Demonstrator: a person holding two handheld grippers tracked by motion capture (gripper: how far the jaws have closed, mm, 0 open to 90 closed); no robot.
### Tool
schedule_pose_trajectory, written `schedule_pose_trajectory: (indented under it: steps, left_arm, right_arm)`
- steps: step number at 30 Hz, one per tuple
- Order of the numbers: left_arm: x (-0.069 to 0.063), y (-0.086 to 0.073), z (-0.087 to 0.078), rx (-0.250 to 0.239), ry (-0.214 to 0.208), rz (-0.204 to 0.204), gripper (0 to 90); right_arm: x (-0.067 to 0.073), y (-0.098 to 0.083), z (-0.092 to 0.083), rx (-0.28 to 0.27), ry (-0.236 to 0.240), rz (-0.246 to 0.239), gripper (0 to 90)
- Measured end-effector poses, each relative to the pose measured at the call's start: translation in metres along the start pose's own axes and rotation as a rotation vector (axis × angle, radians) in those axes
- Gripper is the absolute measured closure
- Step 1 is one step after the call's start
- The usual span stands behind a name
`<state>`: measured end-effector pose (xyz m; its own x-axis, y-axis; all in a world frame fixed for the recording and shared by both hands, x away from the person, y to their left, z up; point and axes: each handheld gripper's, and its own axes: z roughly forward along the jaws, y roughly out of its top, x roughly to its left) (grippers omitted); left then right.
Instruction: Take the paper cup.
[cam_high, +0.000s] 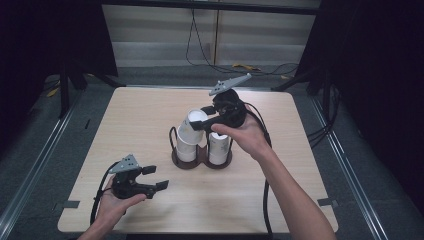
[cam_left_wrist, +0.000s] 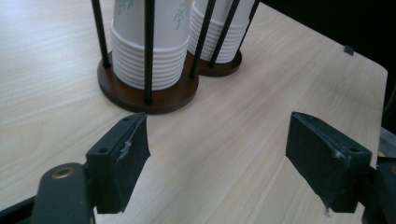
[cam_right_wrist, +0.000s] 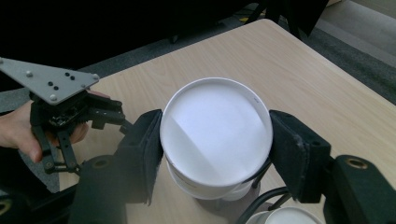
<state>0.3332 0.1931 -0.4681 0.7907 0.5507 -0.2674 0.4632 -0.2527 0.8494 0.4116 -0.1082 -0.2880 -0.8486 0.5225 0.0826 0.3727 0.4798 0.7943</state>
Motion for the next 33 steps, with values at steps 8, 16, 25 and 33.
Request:
schedule_pose_trajectory:
  steps: [8,16,25,33]
  left_arm:
    - [-0.002,0.012,0.007,0.012,-0.023,0.011,17.7]
    - [-0.006,0.024,0.013,-0.045,-0.035,0.024,17.2]
    - [-0.012,0.033,0.019,-0.078,-0.056,0.056,18.8]
    - [-0.021,0.033,0.021,-0.089,-0.089,0.047,18.0]
  right_arm:
    - [0.011,-0.015,-0.007,-0.025,0.034,0.005,38.9]
    - [0.015,-0.031,-0.005,-0.023,0.055,0.016,38.9]
    - [0.016,-0.051,-0.001,-0.026,0.076,0.052,38.9]
    - [0.021,-0.066,0.002,-0.038,0.096,0.068,38.9]
